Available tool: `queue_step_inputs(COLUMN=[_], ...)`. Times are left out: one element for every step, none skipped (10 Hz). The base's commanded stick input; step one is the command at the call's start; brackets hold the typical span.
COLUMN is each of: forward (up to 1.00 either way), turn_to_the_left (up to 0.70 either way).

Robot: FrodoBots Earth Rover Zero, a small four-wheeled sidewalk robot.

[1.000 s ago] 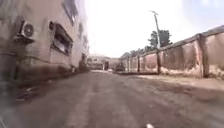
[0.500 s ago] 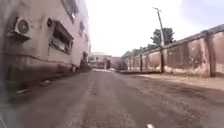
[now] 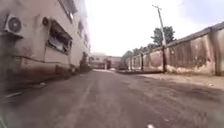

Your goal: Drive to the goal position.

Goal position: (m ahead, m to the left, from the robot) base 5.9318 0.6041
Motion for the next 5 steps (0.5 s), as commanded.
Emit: queue_step_inputs(forward=[0.7,0.7,0.7,0.7,0.7], turn_to_the_left=[0.01,0.01,0.01,0.01,0.01])
